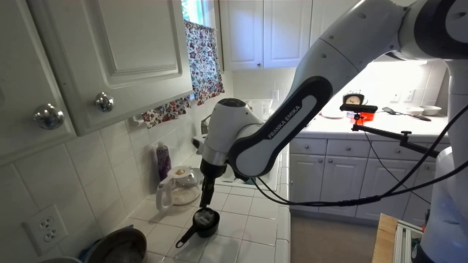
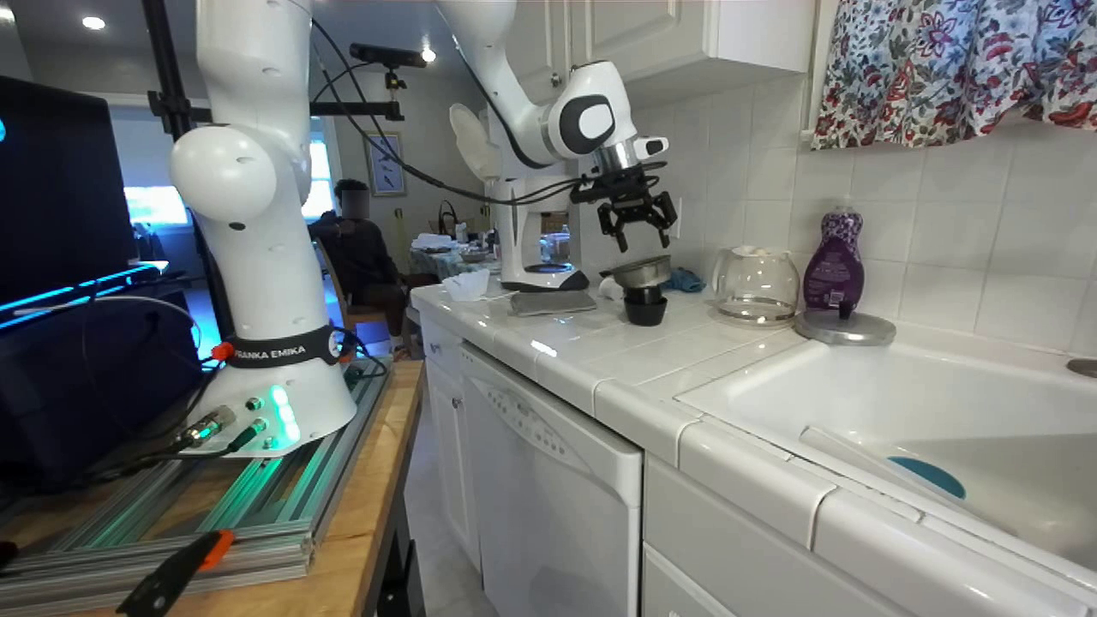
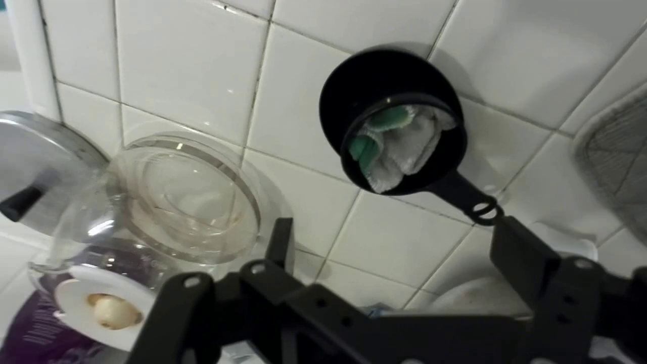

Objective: Stack up the black measuring cups

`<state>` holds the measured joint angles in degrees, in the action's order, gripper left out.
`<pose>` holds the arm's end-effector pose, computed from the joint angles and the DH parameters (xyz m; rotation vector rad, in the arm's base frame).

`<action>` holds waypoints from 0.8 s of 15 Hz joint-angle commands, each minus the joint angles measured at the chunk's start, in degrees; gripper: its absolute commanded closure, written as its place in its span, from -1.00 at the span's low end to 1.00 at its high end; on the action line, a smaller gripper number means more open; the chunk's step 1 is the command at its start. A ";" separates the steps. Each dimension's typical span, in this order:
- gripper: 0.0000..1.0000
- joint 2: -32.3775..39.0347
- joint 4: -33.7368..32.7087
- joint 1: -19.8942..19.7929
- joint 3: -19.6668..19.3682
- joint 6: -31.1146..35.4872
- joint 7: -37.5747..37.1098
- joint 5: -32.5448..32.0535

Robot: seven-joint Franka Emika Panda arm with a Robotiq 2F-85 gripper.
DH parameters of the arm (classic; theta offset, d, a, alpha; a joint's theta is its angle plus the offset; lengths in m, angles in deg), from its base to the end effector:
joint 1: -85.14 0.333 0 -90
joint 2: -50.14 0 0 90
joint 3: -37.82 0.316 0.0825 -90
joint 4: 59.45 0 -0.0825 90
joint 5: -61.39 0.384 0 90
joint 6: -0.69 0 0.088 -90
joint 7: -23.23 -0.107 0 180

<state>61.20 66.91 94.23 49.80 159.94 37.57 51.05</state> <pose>0.5421 0.2149 0.3360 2.8298 1.1348 0.6009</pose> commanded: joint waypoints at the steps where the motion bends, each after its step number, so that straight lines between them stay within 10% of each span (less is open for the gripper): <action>1: -1.00 -6.67 5.09 -0.81 -2.18 -0.28 -6.69 2.69; 12: -1.00 -34.98 28.21 -4.69 -3.07 -12.89 -35.68 2.63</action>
<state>36.73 86.92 90.57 44.06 151.54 9.90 51.94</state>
